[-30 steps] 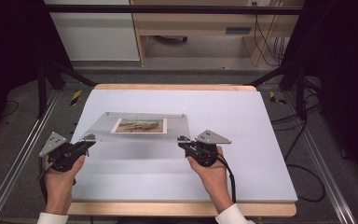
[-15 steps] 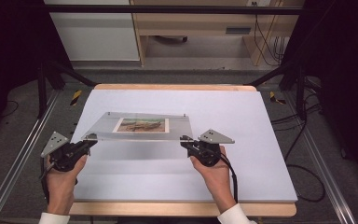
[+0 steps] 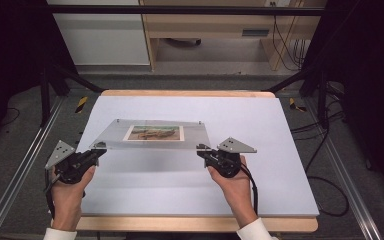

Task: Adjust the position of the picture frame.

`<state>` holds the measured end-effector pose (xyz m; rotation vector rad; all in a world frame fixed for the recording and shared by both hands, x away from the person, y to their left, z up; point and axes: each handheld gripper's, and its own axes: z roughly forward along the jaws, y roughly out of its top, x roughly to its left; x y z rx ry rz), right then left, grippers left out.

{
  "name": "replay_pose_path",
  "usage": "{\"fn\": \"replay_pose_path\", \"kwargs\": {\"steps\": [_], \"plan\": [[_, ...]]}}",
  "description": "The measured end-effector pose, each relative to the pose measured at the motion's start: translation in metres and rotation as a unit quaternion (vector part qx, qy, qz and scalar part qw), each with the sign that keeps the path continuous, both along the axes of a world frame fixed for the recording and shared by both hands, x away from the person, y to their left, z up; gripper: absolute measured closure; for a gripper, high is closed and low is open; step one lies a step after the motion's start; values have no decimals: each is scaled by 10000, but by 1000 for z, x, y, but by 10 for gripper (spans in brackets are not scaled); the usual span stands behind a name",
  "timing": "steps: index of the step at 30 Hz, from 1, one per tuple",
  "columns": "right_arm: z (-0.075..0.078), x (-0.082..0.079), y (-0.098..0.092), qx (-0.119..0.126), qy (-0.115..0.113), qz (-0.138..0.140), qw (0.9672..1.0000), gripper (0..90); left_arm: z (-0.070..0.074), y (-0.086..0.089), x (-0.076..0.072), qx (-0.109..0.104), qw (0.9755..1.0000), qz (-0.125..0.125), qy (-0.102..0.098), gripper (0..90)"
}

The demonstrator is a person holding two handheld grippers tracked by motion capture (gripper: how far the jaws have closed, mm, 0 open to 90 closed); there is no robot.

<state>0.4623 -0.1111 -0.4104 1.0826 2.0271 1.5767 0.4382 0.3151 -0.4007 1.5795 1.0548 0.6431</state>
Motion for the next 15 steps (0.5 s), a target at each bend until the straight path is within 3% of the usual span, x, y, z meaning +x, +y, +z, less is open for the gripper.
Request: {"fn": "replay_pose_path", "kwargs": {"steps": [15], "plan": [[1, 0, -6, -16, 1, -9, 10000, 820, 1, -5, -1, -6, 10000, -40, -23, 834]]}}
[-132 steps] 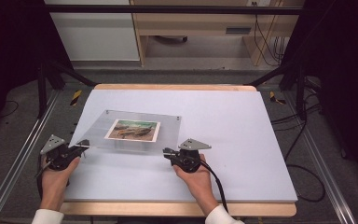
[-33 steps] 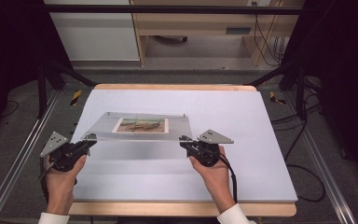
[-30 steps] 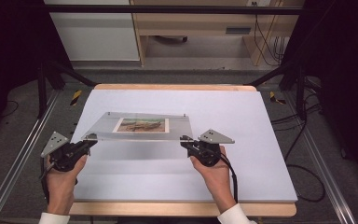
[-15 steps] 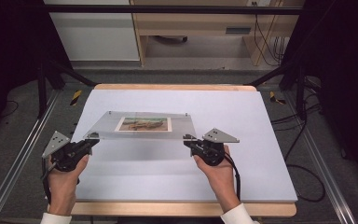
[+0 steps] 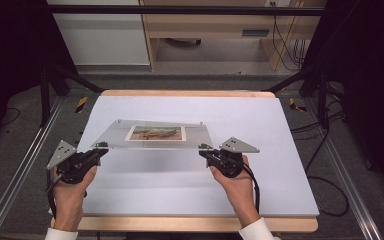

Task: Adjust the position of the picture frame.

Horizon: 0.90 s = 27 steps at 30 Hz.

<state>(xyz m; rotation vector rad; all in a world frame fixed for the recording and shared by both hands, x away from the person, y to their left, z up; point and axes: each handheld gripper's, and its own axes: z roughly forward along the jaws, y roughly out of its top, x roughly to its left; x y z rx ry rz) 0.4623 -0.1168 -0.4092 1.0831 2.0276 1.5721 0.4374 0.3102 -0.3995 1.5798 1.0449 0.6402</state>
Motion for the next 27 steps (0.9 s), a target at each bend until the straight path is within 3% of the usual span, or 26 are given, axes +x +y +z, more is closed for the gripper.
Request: {"fn": "replay_pose_path", "kwargs": {"steps": [17, 27], "plan": [[4, 0, -5, 19, -3, -35, 10000, 819, 5, -6, -1, -4, 10000, -35, -72, 832], [2, 1, -23, -51, 58, -97, 9999, 815, 2, -24, 10, -18, 9999, -161, 20, 832]]}}
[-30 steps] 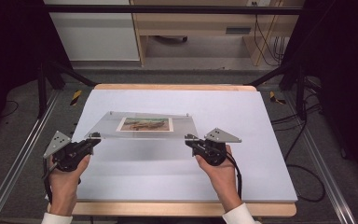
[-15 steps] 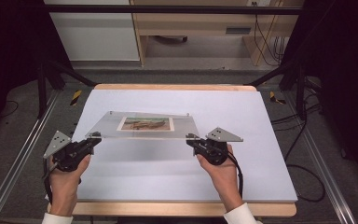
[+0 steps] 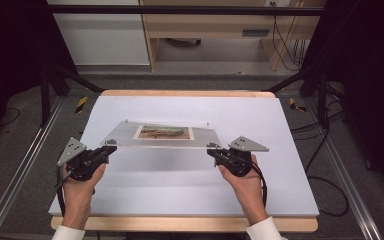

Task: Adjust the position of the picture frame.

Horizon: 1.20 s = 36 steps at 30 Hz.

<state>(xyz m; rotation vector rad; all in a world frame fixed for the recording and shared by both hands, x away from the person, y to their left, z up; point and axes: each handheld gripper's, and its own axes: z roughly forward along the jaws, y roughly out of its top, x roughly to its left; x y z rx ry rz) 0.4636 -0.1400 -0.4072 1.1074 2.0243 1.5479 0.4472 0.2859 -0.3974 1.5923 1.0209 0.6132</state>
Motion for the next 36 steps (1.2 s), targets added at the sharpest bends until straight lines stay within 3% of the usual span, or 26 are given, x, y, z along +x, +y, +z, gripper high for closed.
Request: {"fn": "replay_pose_path", "kwargs": {"steps": [19, 26, 36], "plan": [[-2, 7, -56, -100, 59, -395, 9992, 815, -12, -58, 36, -12, 9997, -261, -14, 830], [-10, 8, -65, -151, 177, -394, 9990, 812, -19, -65, 34, 89, 9994, -317, 62, 825], [-16, 3, -67, -229, 174, -387, 9988, 818, -31, -66, 21, 165, 9991, -327, 195, 818]]}}
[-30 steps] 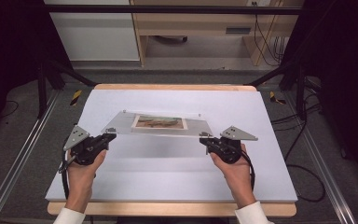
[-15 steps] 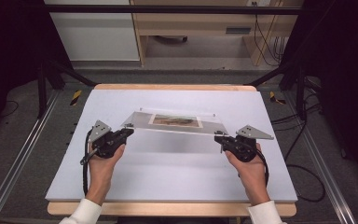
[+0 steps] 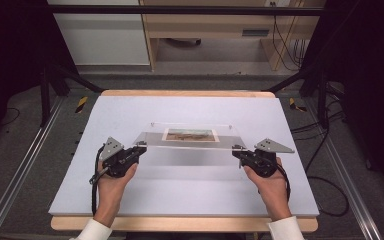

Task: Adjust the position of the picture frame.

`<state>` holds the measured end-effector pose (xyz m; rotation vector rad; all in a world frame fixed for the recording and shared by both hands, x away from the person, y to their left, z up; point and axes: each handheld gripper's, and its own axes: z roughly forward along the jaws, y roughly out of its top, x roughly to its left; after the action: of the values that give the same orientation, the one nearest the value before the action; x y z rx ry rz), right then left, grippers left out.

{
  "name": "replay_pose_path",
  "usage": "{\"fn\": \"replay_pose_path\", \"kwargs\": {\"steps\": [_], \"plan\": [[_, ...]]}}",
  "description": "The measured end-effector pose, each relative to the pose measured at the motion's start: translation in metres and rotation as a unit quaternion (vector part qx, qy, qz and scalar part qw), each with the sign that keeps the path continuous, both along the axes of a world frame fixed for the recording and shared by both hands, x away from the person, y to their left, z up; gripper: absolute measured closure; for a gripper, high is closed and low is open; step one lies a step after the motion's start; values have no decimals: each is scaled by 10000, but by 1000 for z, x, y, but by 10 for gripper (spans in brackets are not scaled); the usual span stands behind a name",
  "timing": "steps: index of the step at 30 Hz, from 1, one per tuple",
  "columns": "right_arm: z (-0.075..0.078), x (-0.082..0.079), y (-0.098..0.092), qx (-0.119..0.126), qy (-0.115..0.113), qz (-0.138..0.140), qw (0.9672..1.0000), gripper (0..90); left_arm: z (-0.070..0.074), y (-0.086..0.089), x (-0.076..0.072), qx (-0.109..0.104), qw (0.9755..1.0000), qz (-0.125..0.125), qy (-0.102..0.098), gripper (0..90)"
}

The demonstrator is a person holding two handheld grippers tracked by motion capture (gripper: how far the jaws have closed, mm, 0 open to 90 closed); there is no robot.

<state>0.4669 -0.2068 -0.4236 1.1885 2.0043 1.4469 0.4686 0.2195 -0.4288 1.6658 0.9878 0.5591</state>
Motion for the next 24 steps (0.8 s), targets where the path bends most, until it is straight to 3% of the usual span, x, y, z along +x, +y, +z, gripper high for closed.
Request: {"fn": "replay_pose_path", "kwargs": {"steps": [7, 18, 24], "plan": [[-7, -5, 1, -122, 82, 24, 9999, 822, -9, -1, -6, 78, 9998, 4, 185, 824], [-15, -10, -2, -227, 234, 80, 9994, 831, -18, -5, -17, 271, 9991, 52, 310, 828], [-21, -13, -2, -318, 318, 99, 9989, 834, -24, -6, -19, 274, 9987, 71, 415, 835]]}}
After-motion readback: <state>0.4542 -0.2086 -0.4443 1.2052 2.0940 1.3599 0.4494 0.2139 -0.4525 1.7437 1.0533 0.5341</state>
